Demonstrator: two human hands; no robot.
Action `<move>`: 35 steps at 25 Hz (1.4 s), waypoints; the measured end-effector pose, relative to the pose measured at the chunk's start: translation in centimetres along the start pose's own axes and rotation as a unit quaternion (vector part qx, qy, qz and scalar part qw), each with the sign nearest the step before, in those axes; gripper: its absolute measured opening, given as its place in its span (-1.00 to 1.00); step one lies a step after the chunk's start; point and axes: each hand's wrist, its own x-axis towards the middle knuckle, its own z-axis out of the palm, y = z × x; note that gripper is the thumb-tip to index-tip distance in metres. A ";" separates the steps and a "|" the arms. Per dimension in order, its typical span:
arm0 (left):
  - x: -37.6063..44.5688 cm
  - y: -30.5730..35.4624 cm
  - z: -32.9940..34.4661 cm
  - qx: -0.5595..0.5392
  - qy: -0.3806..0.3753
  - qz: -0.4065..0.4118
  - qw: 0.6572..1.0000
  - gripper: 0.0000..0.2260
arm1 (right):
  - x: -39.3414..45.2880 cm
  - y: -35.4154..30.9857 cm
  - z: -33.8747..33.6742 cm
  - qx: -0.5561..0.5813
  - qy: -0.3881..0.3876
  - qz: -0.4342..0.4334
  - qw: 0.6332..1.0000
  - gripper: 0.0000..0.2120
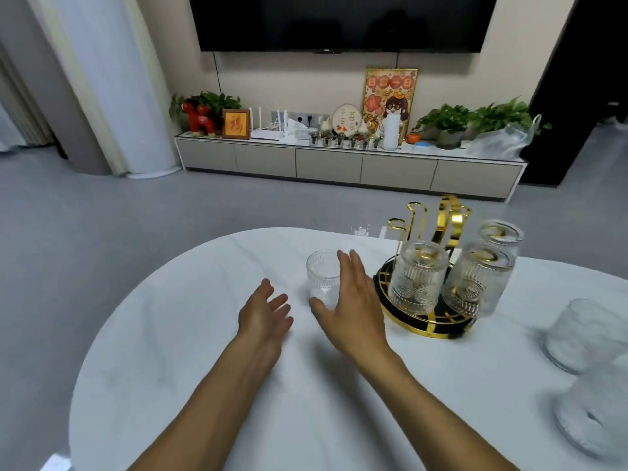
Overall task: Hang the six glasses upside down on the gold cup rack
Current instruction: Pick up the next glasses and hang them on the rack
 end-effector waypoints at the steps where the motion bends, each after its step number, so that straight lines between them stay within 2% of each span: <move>1: 0.5 0.1 -0.2 -0.015 -0.010 -0.012 1.000 -0.64 | 1.6 0.2 0.9 -0.031 -0.014 0.020 0.999 -0.18; 5: 2.0 0.6 0.3 0.003 -0.028 -0.029 0.999 -0.62 | 6.0 0.3 3.0 -0.055 -0.073 0.090 0.992 -0.17; 7: 2.4 0.2 0.6 0.036 -0.028 -0.045 0.998 -0.63 | 6.1 0.3 2.5 -0.018 -0.055 0.097 0.994 -0.16; 9: 2.3 0.2 1.0 0.080 -0.032 -0.074 0.994 -0.66 | 4.8 -0.2 1.3 0.092 -0.023 0.120 0.988 -0.14; 11: 1.6 0.5 1.8 0.087 -0.087 -0.087 0.989 -0.62 | 3.0 -0.8 -0.4 0.245 0.029 0.128 0.961 -0.17; 14: -1.0 1.5 2.9 -0.009 -0.189 -0.024 0.982 -0.59 | 1.4 -2.1 -4.1 0.395 0.095 0.111 0.907 -0.28; 16: -3.1 2.2 3.4 -0.067 -0.234 0.004 0.970 -0.64 | 1.0 -3.0 -6.4 0.451 0.079 0.102 0.883 -0.31; 17: -4.1 2.4 3.7 -0.079 -0.247 0.015 0.966 -0.68 | 0.8 -3.2 -7.8 0.452 0.055 0.098 0.885 -0.30; 19: -5.7 3.2 4.4 -0.086 -0.252 0.056 0.962 -0.75 | 0.7 -3.1 -10.9 0.422 0.000 0.081 0.903 -0.29; 21: -6.4 4.6 5.7 -0.060 -0.241 0.122 0.961 -0.79 | 1.8 -2.0 -14.4 0.364 0.011 0.041 0.930 -0.36; 22: -6.5 5.6 6.8 -0.027 -0.229 0.163 0.959 -0.78 | 2.8 -1.0 -16.1 0.277 0.056 0.023 0.959 -0.42; 23: -6.4 6.6 8.0 0.016 -0.208 0.205 0.956 -0.73 | 4.1 0.1 -17.7 0.141 0.102 0.017 0.985 -0.48; 25: -5.9 8.0 11.0 0.122 -0.158 0.274 0.941 -0.55 | 6.6 2.0 -19.6 -0.106 0.112 0.033 0.987 -0.53; 26: -5.5 8.3 12.6 0.182 -0.136 0.300 0.926 -0.47 | 7.7 2.9 -19.9 -0.166 0.082 0.044 0.982 -0.55; 28: -4.5 8.2 15.3 0.292 -0.113 0.335 0.889 -0.44 | 8.9 4.5 -19.7 -0.179 0.019 0.053 0.982 -0.61; 30: -3.1 7.5 17.3 0.377 -0.107 0.352 0.850 -0.43 | 9.4 5.8 -19.5 -0.168 -0.007 0.034 0.985 -0.66; 33: -1.3 6.7 18.8 0.476 -0.106 0.383 0.785 -0.26 | 9.6 6.8 -19.3 -0.175 0.002 0.019 0.984 -0.69; 35: -0.4 6.2 19.1 0.507 -0.111 0.392 0.759 -0.24 | 9.7 7.0 -19.1 -0.178 0.005 0.015 0.984 -0.69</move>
